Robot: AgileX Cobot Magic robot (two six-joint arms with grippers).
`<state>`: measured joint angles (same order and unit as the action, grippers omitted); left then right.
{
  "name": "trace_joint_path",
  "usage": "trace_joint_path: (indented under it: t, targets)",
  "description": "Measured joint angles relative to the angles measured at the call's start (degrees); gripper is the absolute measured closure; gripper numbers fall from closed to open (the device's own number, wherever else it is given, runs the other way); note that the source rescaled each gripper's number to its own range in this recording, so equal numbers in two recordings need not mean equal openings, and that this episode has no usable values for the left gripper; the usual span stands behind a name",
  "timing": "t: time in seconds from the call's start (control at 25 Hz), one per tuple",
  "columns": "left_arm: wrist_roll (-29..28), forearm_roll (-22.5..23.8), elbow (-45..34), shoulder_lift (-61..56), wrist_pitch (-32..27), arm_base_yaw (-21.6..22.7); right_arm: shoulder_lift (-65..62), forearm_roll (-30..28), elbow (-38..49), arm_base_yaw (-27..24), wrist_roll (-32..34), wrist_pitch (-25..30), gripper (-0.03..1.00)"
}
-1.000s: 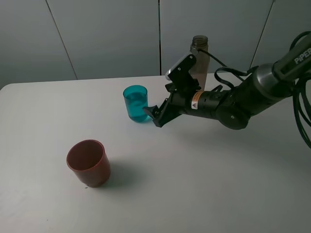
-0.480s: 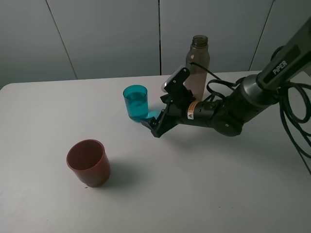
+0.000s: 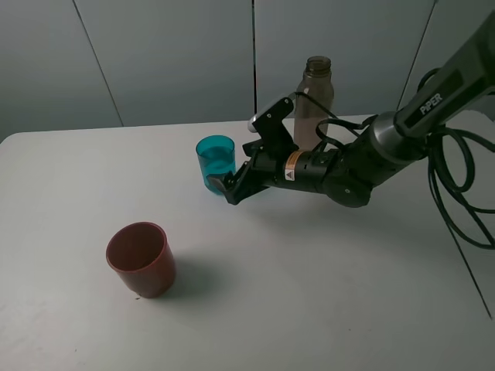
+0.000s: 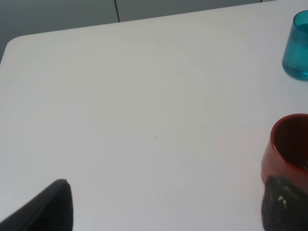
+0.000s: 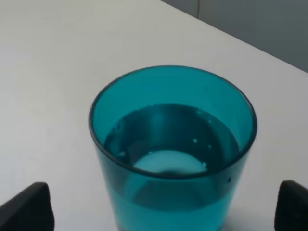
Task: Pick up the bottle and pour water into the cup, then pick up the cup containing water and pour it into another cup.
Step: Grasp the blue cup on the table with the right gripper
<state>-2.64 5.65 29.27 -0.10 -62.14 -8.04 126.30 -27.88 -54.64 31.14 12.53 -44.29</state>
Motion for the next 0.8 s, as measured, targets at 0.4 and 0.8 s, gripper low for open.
trace_joint_path:
  t: [0.4, 0.8]
  targets:
    - [0.0, 0.0, 0.0, 0.0, 0.0, 0.0, 4.8, 0.0, -4.8, 0.1, 2.4, 0.4, -0.03]
    - [0.0, 0.0, 0.0, 0.0, 0.0, 0.0, 8.2, 0.0, -8.8, 0.1, 2.8, 1.2, -0.03]
